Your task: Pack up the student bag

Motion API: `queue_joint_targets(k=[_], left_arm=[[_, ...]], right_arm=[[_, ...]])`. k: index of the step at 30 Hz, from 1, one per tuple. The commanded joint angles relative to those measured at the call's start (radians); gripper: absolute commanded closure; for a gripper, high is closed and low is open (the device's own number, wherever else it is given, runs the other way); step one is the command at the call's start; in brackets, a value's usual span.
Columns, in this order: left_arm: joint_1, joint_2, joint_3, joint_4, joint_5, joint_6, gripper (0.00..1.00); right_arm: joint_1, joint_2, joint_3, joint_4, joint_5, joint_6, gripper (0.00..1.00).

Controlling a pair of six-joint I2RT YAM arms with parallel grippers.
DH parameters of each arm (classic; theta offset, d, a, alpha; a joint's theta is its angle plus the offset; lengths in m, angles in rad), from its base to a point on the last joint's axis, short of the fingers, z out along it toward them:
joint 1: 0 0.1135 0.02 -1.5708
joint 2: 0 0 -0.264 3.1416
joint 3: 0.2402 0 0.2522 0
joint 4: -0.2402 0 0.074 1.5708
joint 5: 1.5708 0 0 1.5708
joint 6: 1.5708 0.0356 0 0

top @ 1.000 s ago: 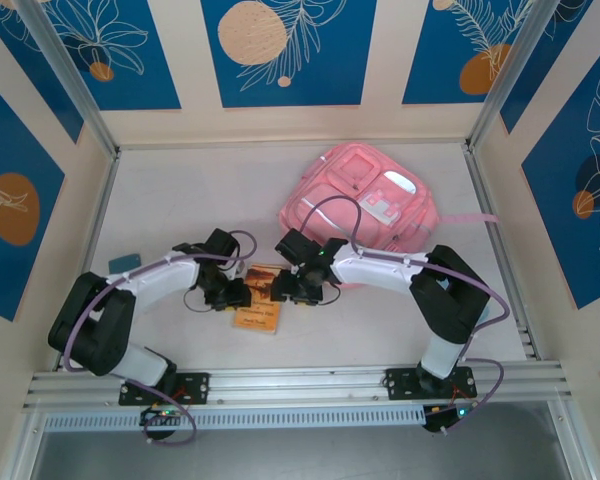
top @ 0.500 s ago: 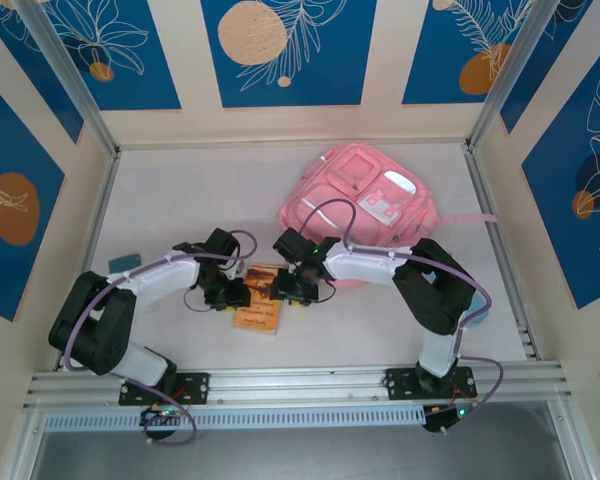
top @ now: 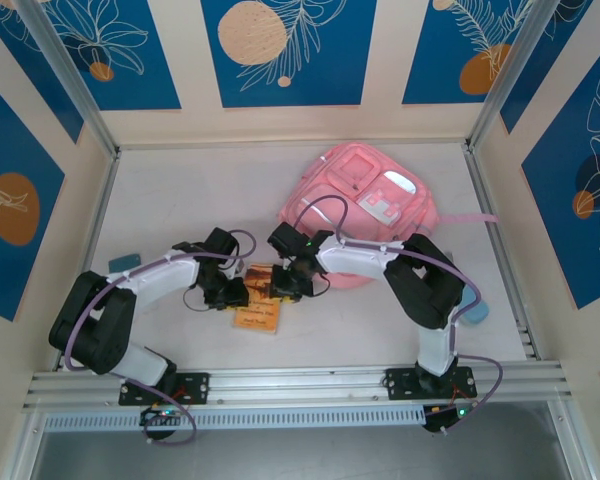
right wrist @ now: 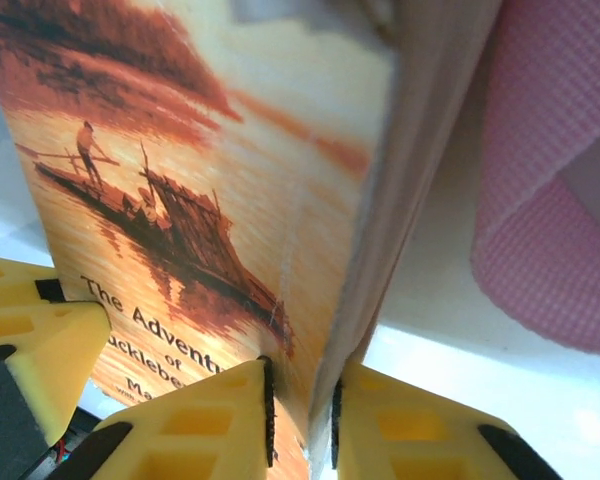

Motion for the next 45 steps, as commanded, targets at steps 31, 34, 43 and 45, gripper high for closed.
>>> queue_joint_targets(k=[31, 34, 43, 45], left_arm=[[0.205, -0.405, -0.074, 0.245, 0.341, -0.263, 0.0], [0.207, -0.385, -0.085, 0.272, 0.363, -0.27, 0.0], [0.207, -0.368, -0.103, 0.409, 0.459, -0.35, 0.26], [0.209, -0.378, -0.093, 0.398, 0.454, -0.35, 0.39]], right_arm=[[-0.242, -0.396, -0.334, 0.682, -0.471, 0.08, 1.0], [-0.252, -0.4, -0.339, 0.701, -0.487, 0.094, 1.0], [-0.272, -0.391, -0.364, 0.749, -0.505, 0.137, 1.0], [-0.273, -0.392, -0.366, 0.73, -0.494, 0.128, 1.0]])
